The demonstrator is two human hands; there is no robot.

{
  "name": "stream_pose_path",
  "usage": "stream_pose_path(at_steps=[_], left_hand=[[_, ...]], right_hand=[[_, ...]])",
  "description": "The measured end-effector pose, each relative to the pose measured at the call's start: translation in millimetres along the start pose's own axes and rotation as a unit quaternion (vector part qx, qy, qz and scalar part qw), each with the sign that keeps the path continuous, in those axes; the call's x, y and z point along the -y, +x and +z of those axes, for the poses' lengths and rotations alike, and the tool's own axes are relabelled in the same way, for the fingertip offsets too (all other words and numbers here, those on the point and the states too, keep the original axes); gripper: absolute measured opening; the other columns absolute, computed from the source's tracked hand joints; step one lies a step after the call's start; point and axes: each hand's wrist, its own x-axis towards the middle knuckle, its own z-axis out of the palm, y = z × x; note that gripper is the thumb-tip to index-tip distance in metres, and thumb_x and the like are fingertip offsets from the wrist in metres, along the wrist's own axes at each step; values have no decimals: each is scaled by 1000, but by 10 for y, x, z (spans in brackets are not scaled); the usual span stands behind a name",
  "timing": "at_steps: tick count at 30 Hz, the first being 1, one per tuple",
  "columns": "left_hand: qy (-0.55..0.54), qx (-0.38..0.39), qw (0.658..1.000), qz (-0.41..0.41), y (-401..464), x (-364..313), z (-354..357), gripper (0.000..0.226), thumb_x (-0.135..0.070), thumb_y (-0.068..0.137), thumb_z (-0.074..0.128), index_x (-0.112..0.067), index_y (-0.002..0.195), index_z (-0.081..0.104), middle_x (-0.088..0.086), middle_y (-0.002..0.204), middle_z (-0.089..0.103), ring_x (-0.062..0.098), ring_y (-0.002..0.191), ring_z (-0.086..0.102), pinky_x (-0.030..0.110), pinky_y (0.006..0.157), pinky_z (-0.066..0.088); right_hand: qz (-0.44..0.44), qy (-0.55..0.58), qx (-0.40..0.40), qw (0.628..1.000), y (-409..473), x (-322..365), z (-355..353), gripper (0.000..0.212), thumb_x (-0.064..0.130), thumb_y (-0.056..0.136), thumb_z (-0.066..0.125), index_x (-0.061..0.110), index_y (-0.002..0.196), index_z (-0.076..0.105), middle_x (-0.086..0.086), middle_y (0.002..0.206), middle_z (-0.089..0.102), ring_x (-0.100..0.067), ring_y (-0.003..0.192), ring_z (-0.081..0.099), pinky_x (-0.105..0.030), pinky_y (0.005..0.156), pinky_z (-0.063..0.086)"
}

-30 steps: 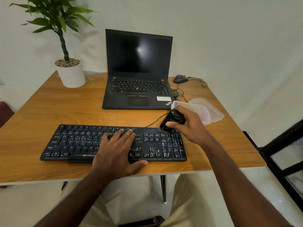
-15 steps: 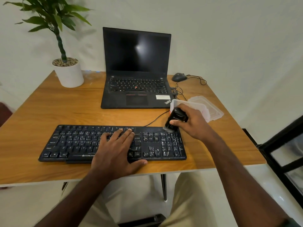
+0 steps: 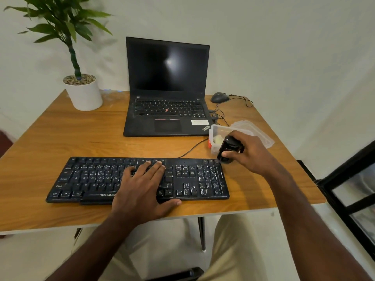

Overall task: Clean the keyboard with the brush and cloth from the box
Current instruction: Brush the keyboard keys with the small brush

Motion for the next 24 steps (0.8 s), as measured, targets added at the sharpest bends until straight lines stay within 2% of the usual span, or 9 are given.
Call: stream_pose_path(at_steps=[3, 7, 11, 17, 22, 24], left_hand=[[3, 2, 1000, -1, 1, 1, 3, 106, -93, 77, 31, -11, 138, 56, 7, 142, 57, 29, 130, 52, 57, 101, 40], [1, 2, 1000, 2, 1, -3, 3, 105, -93, 77, 31, -10, 138, 56, 8, 142, 57, 30, 130, 53, 57, 101, 40], [-2, -8, 1000, 3, -1, -5, 8, 104, -92, 77, 33, -10, 136, 57, 8, 141, 58, 30, 129, 53, 56, 101, 40], [10, -13, 1000, 8, 7, 5, 30, 104, -92, 77, 32, -10, 136, 58, 8, 140, 58, 31, 128, 54, 56, 99, 40], [17, -19, 1000, 7, 25, -2, 39, 105, -93, 76, 30, -10, 134, 60, 8, 137, 61, 31, 126, 56, 58, 98, 42], [18, -11, 1000, 3, 42, -36, 25, 106, -94, 75, 29, -11, 134, 60, 8, 137, 61, 31, 125, 56, 58, 98, 42]], right_hand=[[-15, 19, -11, 1000, 14, 92, 53, 33, 19, 83, 82, 23, 108, 62, 15, 96, 64, 6, 90, 58, -6, 72, 42], [-21, 44, 10, 999, 12, 64, 197, 30, 19, 83, 82, 21, 107, 63, 9, 96, 66, 0, 89, 60, -11, 73, 45], [-3, 21, -17, 1000, -1, -26, 38, 32, 18, 82, 82, 19, 107, 63, 15, 95, 64, 9, 88, 57, -6, 71, 41], [-28, 16, 10, 999, 62, 137, 300, 27, 25, 85, 80, 26, 103, 61, 11, 91, 64, -2, 86, 59, -15, 70, 42], [-42, 76, 20, 996, 138, 256, 405, 29, 23, 84, 81, 29, 104, 60, 11, 92, 65, -3, 85, 62, -15, 72, 46], [-33, 85, 9, 996, 140, 254, 412, 30, 22, 84, 81, 26, 106, 61, 9, 94, 66, -5, 88, 64, -21, 73, 52]])
